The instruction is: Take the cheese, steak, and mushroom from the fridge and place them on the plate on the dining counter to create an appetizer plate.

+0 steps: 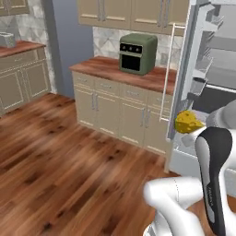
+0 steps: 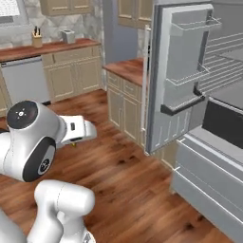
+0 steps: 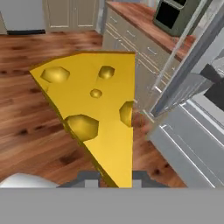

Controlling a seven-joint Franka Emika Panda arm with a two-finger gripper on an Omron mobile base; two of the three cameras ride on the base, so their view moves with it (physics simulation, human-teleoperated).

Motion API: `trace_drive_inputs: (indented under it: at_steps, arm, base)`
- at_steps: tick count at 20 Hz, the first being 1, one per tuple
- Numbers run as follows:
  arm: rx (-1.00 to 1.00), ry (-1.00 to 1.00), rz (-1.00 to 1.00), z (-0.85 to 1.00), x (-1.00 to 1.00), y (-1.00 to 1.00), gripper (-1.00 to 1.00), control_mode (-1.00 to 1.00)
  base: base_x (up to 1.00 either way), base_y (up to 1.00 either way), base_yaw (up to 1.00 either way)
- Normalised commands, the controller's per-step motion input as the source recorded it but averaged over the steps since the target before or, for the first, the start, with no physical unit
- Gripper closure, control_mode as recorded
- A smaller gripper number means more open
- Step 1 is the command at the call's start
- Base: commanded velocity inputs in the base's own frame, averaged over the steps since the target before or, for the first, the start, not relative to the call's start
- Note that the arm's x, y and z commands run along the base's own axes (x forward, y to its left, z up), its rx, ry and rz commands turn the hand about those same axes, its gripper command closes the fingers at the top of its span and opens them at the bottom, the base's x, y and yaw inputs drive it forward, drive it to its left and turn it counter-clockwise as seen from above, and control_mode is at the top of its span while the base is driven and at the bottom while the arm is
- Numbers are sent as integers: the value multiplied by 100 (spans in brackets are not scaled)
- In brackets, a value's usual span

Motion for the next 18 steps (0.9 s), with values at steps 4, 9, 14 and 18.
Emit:
trace_drive_inputs:
  at_steps: [4, 9, 14, 18]
  arm:
    - [0, 0, 0, 0, 0, 0, 100, 100]
    - [0, 0, 0, 0, 0, 0, 100, 100]
    - [0, 0, 0, 0, 0, 0, 100, 100]
    - [0, 0, 0, 0, 0, 0, 100, 100]
  base:
    - [8, 85, 55]
    - [45, 99, 43]
    - [84, 77, 32]
    - [100, 29, 22]
